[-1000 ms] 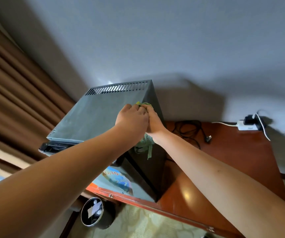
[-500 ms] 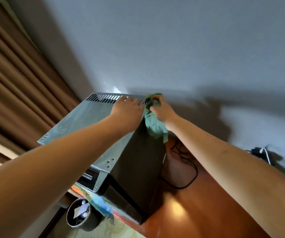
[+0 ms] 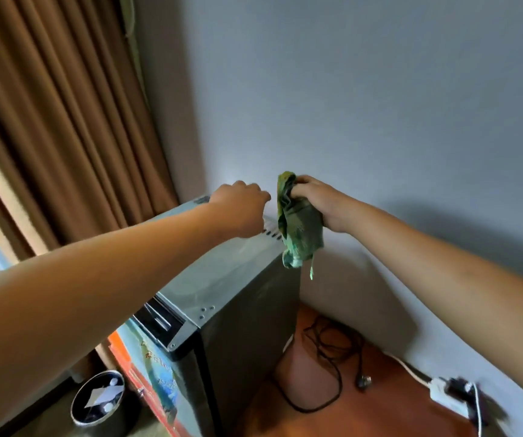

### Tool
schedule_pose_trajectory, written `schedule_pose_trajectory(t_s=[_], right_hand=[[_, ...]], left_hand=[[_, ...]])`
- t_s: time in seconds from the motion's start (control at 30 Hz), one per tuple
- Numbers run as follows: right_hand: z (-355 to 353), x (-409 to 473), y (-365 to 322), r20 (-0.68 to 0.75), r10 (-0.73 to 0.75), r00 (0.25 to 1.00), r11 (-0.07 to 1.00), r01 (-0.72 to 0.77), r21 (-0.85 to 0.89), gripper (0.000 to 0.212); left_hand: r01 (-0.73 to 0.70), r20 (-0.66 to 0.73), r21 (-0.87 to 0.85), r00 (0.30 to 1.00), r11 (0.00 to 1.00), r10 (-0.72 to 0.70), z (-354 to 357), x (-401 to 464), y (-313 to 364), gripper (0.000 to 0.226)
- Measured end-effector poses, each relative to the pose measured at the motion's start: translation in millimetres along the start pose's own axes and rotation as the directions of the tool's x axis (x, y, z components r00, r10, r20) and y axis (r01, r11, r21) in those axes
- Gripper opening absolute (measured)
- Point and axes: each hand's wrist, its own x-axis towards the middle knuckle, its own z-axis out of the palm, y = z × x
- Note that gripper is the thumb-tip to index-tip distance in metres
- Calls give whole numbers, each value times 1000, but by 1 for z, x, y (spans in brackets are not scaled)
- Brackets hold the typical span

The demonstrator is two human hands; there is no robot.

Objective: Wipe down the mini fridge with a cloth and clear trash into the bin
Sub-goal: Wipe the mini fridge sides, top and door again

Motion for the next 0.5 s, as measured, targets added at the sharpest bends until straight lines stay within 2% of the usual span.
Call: schedule_pose_trajectory(t_s=[0.17,0.23,0.33,0.5], right_hand=[[-1,3,1,166,83,983,988,-103,118,23],[4,5,7,218,137,966,977,-168,130,27],[15,8,15,245,198,949,956,-242,167,41],[36,11,18,268,233,935,917,-303,261,36]], left_hand=[[118,15,-126,993,985,-117,-5,-14,-23,55],[153,32,-180,988,972,-150,-3,-19,-34,54],[192,56,-238,981,952,-184,5,-24,-50,53],[221,69,-339,975,915,-210,22,-28,-74,50]])
